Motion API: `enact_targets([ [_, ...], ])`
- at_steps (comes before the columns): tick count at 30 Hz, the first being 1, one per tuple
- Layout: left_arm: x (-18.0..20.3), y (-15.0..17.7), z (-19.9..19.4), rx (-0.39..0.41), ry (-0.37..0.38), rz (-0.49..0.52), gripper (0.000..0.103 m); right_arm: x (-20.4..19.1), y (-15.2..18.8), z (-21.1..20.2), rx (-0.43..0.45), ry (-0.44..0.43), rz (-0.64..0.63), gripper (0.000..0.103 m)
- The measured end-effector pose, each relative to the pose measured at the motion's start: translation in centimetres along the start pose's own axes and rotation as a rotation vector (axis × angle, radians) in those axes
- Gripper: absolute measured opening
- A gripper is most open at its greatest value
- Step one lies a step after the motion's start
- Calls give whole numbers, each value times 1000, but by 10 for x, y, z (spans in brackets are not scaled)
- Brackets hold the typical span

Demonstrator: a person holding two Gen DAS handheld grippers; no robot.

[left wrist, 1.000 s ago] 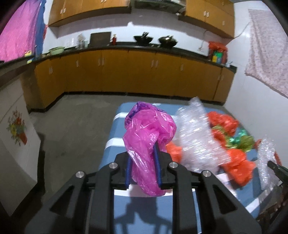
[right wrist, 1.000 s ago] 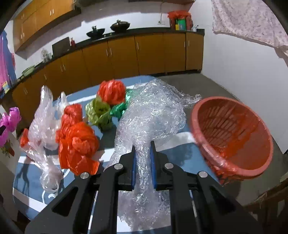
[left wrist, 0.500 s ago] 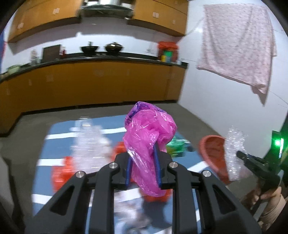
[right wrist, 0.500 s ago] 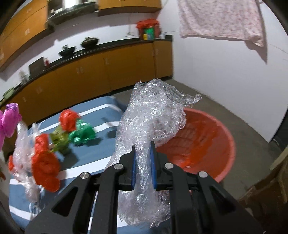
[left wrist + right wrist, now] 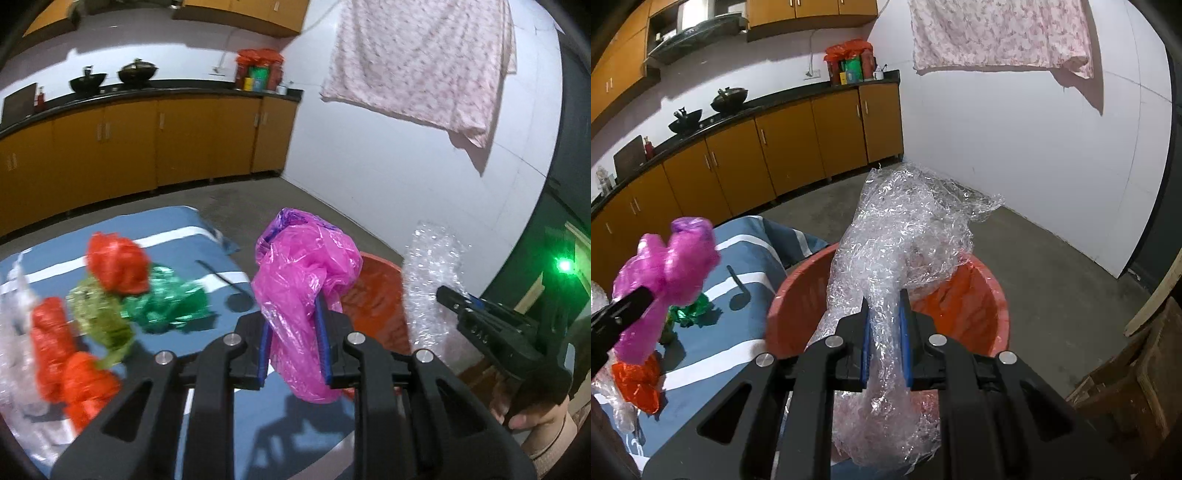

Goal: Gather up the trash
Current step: 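Carry the pink bag and bubble wrap to the orange basket and release both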

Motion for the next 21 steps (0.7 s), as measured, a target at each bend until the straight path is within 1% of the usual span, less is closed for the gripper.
enact_targets([
  [8,18,8,43,-60,20,19,22,12,1,20,-7,0,28,14],
  [15,33,11,76,-101,26,58,23,16,2,37,-19,-1,48,14],
  [19,39,13,92,-121,28,58,28,20,1,42,-14,-12,54,14],
  [21,40,13,97,-132,30,55,33,22,0,43,-11,-19,60,17],
])
Point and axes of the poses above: each gripper's, at about its wrist camera, not at the fingertips, and z roughly the way its jaws point, x to its right, y to its underside, the point moved 2 cm from there along z, roughly the way its jaws point, and after that the axes turned 15 degrees about -z, right-handed, at the moved point
